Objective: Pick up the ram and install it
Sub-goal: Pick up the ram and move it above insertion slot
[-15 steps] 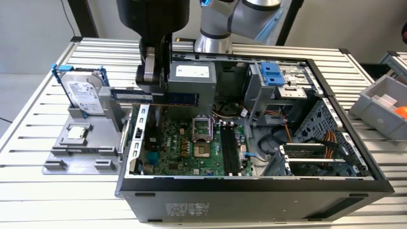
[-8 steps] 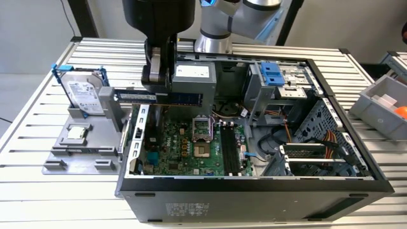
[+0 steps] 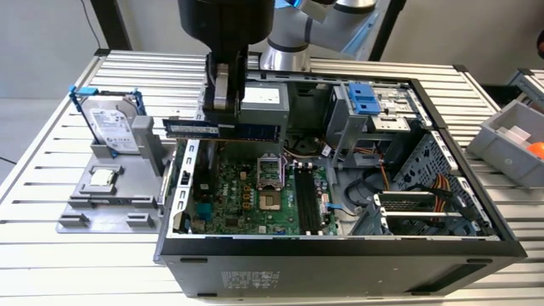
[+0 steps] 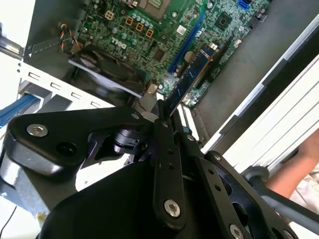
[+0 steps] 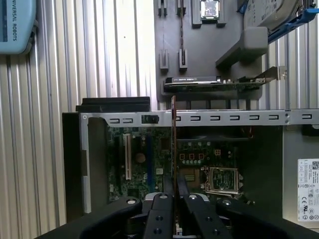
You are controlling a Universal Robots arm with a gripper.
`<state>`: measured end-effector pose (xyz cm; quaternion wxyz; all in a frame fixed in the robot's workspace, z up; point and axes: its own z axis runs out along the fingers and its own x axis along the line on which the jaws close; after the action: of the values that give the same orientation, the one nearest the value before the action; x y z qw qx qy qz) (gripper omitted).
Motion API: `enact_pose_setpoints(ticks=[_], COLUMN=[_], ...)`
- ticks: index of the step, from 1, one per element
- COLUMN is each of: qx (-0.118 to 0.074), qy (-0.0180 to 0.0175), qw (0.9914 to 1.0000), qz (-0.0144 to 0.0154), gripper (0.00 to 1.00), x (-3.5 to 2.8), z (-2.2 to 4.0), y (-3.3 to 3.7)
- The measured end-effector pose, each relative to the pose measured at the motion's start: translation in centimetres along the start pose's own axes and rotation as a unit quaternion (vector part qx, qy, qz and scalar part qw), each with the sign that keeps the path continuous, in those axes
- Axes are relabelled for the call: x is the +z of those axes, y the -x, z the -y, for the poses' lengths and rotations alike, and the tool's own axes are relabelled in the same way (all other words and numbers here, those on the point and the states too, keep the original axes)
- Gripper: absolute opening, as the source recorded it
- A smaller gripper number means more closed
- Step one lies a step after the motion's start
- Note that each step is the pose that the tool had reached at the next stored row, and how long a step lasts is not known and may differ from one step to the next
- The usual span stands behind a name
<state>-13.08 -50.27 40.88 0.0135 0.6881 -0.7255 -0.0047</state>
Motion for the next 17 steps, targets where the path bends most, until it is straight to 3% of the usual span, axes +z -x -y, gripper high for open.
enact_pose_setpoints(ticks=[17], qx=[0.000], qy=[0.0000], qw=[1.00000], qz=[0.0001], gripper=[0.00], x=[0.00], z=[2.12], y=[0.16])
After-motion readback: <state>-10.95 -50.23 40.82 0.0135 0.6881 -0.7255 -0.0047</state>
